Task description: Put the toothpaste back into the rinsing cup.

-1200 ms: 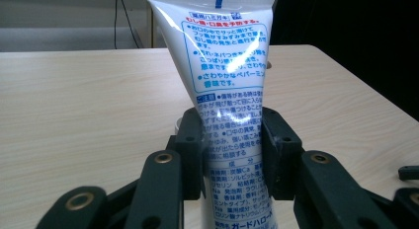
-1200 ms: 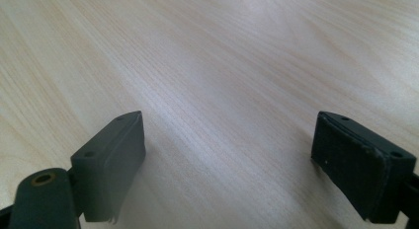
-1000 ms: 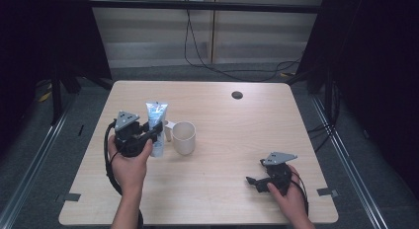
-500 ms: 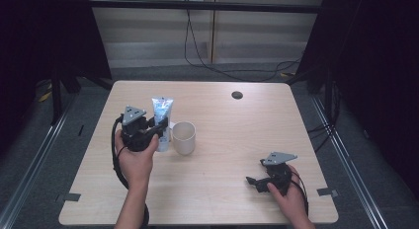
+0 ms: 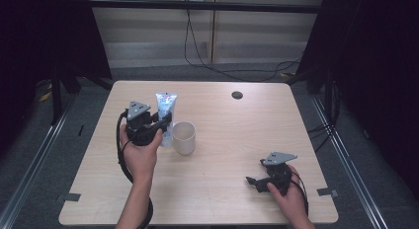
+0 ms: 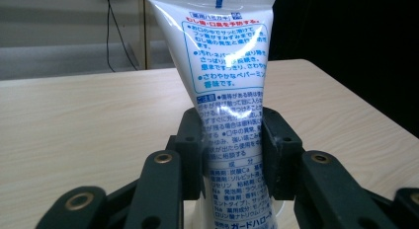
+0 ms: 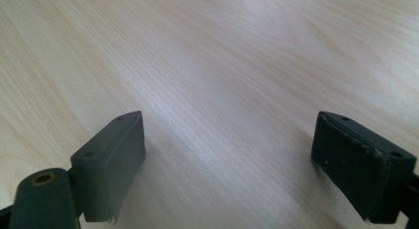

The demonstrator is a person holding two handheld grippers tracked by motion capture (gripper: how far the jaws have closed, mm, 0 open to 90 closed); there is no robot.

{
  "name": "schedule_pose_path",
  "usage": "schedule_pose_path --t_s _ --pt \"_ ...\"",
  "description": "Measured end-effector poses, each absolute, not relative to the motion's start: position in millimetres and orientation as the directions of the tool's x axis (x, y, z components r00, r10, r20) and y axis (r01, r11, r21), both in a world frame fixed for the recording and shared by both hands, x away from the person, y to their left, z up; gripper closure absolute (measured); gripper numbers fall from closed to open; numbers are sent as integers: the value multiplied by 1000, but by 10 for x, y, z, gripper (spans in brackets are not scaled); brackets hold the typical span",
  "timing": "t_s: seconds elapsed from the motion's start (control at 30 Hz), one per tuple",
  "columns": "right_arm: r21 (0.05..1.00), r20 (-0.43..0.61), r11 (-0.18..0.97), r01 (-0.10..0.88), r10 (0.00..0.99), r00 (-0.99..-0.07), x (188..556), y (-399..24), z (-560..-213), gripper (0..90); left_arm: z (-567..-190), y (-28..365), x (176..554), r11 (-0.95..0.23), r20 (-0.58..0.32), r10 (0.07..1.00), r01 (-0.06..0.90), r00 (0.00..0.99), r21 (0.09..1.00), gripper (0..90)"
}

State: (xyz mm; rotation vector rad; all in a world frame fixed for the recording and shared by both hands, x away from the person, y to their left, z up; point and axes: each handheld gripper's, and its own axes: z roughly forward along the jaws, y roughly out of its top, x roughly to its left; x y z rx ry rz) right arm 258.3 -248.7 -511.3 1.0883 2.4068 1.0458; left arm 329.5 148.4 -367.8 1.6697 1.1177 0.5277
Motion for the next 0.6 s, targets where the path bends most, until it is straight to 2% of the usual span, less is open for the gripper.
schedule_pose_path --t_s 0.6 --pt "723 24 449 525 743 -669 2583 -2487 -5113 130 -3714 1289 3447 -67 -152 859 402 489 913 657"
